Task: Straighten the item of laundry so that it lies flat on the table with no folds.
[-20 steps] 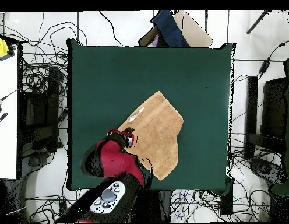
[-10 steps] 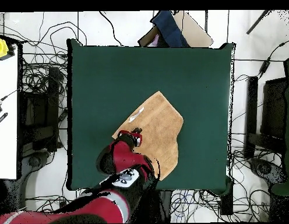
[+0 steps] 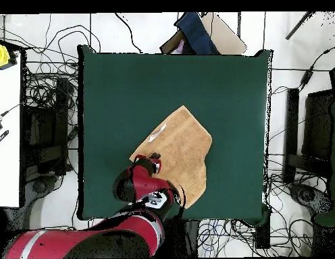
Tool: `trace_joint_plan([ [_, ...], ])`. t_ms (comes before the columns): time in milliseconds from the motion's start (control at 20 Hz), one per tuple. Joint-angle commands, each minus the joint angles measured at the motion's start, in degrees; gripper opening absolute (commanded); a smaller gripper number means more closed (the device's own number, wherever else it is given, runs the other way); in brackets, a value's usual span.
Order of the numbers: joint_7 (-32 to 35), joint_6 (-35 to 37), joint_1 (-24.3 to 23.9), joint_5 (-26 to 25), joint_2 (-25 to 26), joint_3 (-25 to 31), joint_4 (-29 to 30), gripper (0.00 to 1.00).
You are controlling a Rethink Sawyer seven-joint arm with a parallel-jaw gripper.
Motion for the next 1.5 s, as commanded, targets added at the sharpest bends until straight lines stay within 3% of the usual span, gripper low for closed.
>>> trace_joint_plan([
  [50, 14.5, 15.5, -0.6, 5.0, 1.9, 17.0, 4.2, 0.00],
  [550, 16.9, 15.1, -5.6, 9.0, 2.7, 28.3, 8.2, 0.00],
  [950, 18.8, 15.2, -5.8, 13.8, 0.9, 32.4, 11.3, 0.00],
  [1350, 20.9, 16.6, 0.0, 22.4, -3.0, 31.0, 13.1, 0.00],
  [1500, 20.3, 15.9, -0.8, 23.4, -2.8, 32.8, 13.8, 0.00],
])
